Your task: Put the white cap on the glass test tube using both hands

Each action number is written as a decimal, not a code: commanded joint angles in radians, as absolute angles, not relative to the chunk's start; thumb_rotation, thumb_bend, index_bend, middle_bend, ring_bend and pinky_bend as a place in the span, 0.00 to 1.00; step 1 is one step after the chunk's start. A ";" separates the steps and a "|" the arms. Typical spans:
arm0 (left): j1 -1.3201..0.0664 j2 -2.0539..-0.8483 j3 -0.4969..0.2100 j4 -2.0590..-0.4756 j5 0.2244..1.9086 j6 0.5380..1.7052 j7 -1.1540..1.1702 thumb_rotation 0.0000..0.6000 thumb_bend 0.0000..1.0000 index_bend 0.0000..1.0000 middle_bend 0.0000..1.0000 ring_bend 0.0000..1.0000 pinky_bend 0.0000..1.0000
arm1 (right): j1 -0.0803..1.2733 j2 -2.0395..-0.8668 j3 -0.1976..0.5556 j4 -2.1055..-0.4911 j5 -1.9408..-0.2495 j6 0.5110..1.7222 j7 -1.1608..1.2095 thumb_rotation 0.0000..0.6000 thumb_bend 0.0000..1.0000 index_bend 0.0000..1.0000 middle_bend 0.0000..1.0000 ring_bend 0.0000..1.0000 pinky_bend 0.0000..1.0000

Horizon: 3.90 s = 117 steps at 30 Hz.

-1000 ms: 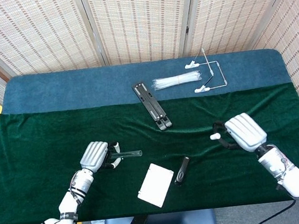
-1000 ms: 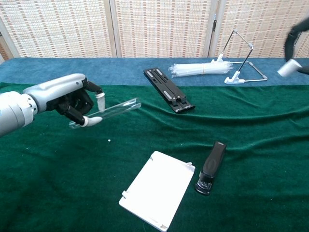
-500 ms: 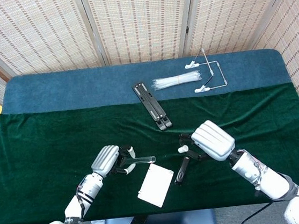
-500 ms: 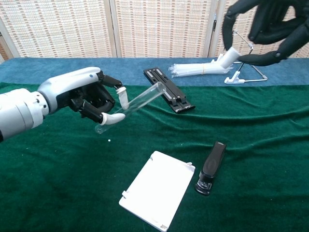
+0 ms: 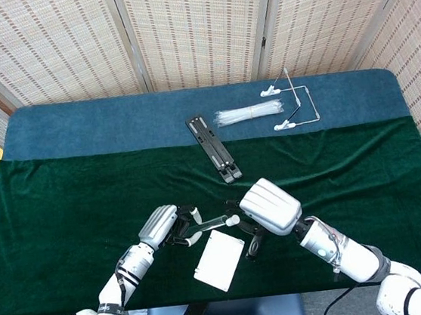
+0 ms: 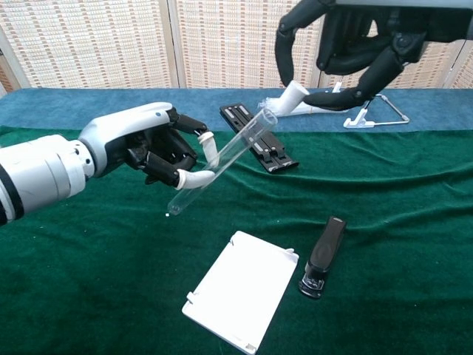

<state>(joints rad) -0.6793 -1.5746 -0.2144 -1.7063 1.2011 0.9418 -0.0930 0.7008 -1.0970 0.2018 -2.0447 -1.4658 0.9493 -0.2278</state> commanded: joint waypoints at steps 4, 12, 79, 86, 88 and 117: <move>-0.682 -1.576 -0.214 -1.706 1.201 0.944 -0.100 1.00 0.57 0.68 0.88 0.77 0.83 | 0.719 -1.112 0.206 -2.056 -1.436 0.946 -0.267 1.00 0.67 0.70 1.00 1.00 1.00; -0.681 -1.579 -0.205 -1.701 1.213 0.957 -0.093 1.00 0.57 0.68 0.88 0.77 0.83 | 0.724 -1.116 0.207 -2.053 -1.412 0.956 -0.282 1.00 0.67 0.70 1.00 1.00 1.00; -0.684 -1.577 -0.191 -1.683 1.223 0.962 -0.126 1.00 0.57 0.70 0.88 0.76 0.83 | 0.821 -1.211 0.182 -2.018 -1.270 0.938 -0.422 1.00 0.67 0.70 1.00 1.00 1.00; -0.681 -1.575 -0.191 -1.674 1.227 0.966 -0.133 1.00 0.57 0.70 0.88 0.76 0.83 | 0.820 -1.216 0.180 -2.003 -1.270 0.948 -0.408 1.00 0.67 0.58 1.00 1.00 1.00; -0.680 -1.575 -0.190 -1.670 1.229 0.970 -0.130 1.00 0.57 0.70 0.88 0.76 0.83 | 0.821 -1.219 0.179 -1.998 -1.266 0.947 -0.400 1.00 0.67 0.45 1.00 1.00 1.00; -0.675 -1.641 -0.145 -1.302 1.208 0.959 0.006 1.00 0.58 0.70 0.88 0.76 0.83 | 0.662 -1.054 0.128 -1.939 -1.297 1.069 -0.219 1.00 0.43 0.00 1.00 1.00 1.00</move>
